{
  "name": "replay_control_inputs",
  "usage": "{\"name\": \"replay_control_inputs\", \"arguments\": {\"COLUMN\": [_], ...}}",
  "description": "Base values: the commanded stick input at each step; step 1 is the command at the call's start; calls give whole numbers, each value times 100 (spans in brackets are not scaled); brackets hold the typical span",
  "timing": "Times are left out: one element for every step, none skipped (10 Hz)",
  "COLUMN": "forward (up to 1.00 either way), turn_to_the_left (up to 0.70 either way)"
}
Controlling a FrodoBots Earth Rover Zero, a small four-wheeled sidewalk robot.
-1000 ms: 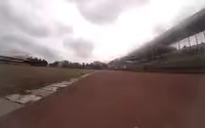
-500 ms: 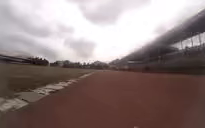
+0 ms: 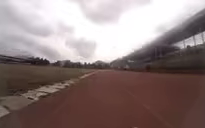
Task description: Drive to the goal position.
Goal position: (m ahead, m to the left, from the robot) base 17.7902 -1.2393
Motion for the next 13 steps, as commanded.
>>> {"name": "replay_control_inputs", "arguments": {"forward": [100, 100, 100, 100, 100, 100, 100, 100, 100, 100, 100, 100, 100], "turn_to_the_left": [0, 0, 0, 0, 0, 0, 0, 0, 0, 0, 0, 0, 0]}}
